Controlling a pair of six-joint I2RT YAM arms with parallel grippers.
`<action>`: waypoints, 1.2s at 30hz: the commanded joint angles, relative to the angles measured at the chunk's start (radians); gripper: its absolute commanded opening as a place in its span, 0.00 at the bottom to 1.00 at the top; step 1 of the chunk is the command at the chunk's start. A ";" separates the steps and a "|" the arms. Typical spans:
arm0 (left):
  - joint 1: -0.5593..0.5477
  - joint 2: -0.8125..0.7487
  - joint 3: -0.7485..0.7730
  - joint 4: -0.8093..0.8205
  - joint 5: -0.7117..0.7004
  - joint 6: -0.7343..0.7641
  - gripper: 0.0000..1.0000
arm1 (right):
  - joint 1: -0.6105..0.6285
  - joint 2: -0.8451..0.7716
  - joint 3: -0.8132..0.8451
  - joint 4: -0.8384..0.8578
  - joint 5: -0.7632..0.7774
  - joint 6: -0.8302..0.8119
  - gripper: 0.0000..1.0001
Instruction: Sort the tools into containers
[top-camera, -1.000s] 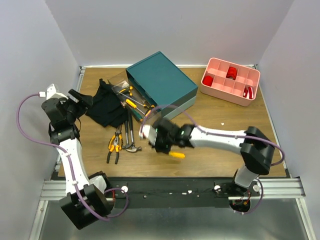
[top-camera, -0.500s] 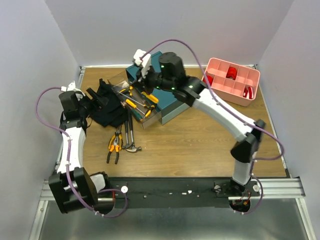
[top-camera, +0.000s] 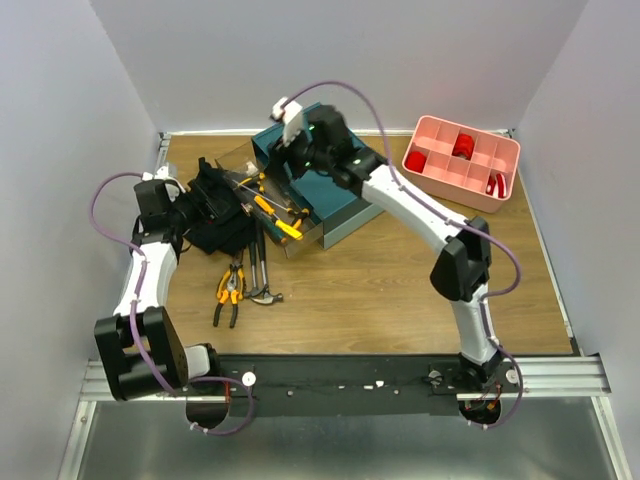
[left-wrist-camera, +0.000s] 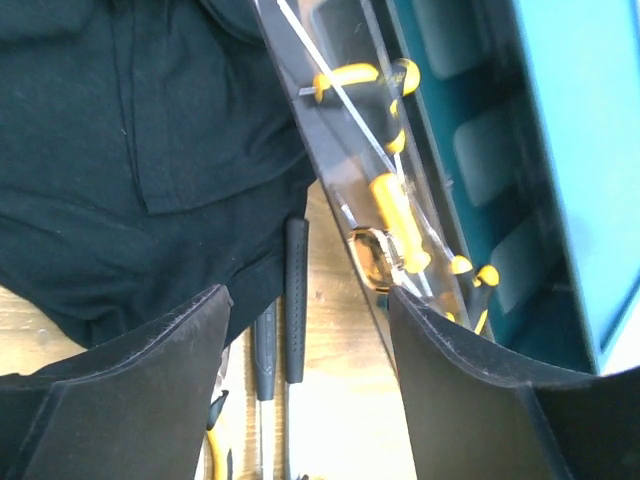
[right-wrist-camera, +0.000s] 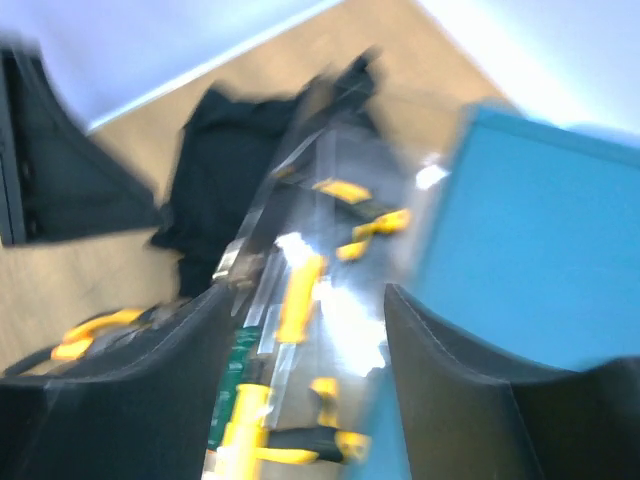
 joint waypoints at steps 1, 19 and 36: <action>-0.032 0.072 0.004 0.070 0.052 0.047 0.65 | -0.099 -0.163 -0.036 0.077 0.052 -0.007 0.52; -0.190 0.491 0.318 0.228 0.198 0.034 0.00 | -0.221 -0.101 -0.385 -0.021 0.057 -0.237 0.01; -0.385 0.638 0.479 0.139 0.064 -0.084 0.44 | -0.241 -0.107 -0.443 -0.043 0.051 -0.240 0.00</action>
